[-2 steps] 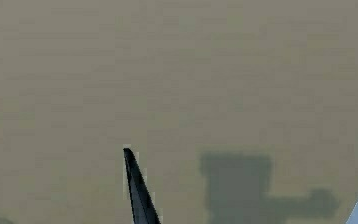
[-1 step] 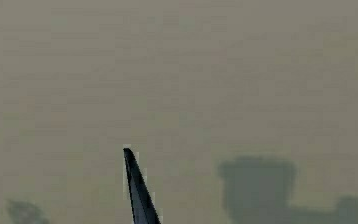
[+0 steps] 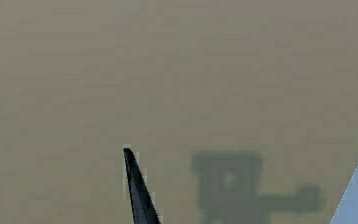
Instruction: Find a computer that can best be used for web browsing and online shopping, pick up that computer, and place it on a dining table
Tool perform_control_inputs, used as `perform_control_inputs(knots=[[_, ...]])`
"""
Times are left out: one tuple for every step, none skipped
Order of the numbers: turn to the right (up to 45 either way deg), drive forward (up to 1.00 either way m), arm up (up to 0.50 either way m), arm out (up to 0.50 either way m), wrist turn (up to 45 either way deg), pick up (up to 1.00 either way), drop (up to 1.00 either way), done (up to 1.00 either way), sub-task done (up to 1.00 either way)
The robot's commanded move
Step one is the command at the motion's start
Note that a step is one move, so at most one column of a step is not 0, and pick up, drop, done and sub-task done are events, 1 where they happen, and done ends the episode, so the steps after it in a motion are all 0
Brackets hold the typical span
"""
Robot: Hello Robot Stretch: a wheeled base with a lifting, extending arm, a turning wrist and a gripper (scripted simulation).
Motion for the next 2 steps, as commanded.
perform_control_inputs(knots=[[-15.0,0.00,0.00,0.00,0.0,0.00,0.00,0.00,0.00],[9.0,0.00,0.00,0.00,0.0,0.00,0.00,0.00,0.00]])
